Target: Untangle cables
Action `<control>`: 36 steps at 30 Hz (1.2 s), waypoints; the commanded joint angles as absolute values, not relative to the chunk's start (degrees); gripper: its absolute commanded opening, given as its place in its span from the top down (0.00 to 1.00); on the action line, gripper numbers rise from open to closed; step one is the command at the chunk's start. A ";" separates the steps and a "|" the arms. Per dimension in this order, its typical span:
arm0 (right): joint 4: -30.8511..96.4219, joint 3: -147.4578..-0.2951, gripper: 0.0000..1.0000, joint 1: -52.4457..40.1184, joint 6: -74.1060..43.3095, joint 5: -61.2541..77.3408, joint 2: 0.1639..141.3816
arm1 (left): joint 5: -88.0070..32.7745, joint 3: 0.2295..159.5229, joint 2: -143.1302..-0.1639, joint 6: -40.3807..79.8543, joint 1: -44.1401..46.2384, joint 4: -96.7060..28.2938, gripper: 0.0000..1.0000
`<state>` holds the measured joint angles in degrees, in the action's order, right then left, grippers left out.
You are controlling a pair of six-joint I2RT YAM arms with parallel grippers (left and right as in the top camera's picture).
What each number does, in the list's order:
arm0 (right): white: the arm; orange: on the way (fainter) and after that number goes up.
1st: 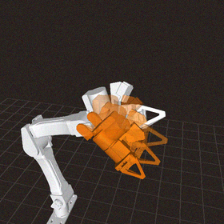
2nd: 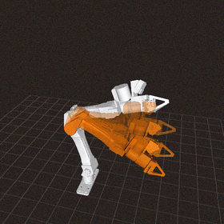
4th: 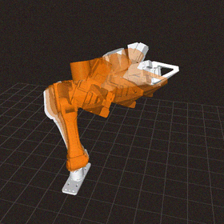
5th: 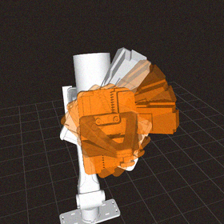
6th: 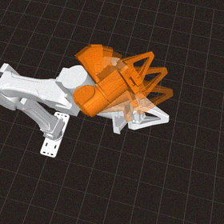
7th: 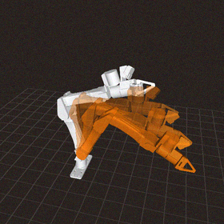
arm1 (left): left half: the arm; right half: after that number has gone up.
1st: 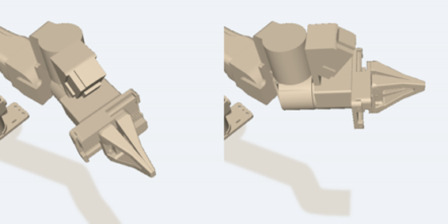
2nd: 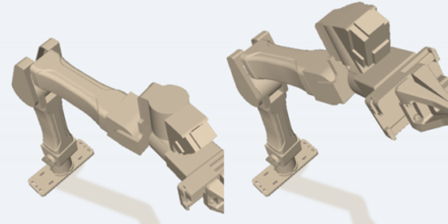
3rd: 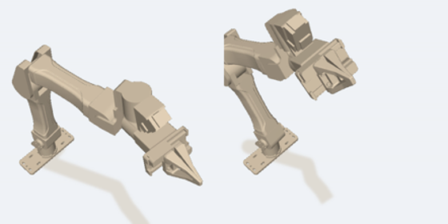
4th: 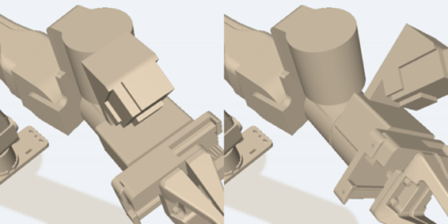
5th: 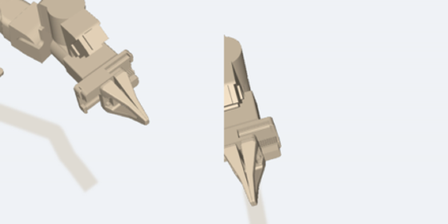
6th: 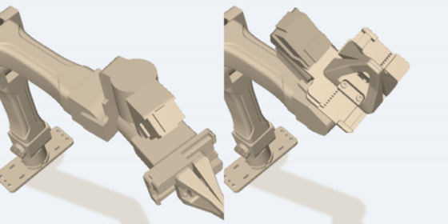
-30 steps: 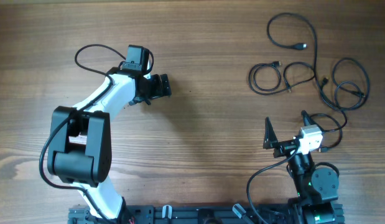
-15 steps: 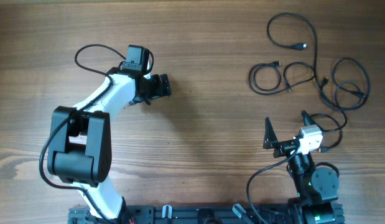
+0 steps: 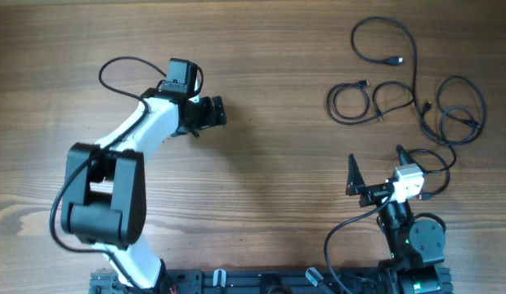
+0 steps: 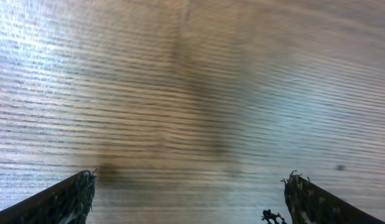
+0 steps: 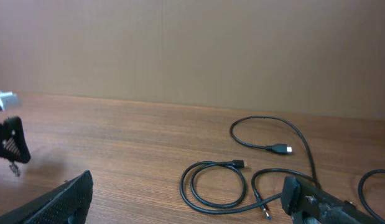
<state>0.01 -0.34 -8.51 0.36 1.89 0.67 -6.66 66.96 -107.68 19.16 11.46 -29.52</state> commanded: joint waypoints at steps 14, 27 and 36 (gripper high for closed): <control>-0.21 -0.30 0.00 -8.16 1.34 1.37 0.21 | -6.11 66.52 -74.35 18.41 15.27 -31.59 0.00; -0.21 -0.30 0.00 -8.16 1.34 1.37 0.21 | -4.21 64.47 -74.96 16.71 15.22 -36.36 0.00; -0.21 -0.30 0.00 -8.16 1.32 1.37 0.21 | -3.36 43.86 -74.94 16.99 15.18 -14.85 0.00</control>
<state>0.01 -0.36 -8.51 0.36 1.89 0.67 -4.05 49.10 -74.91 17.65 15.16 -20.18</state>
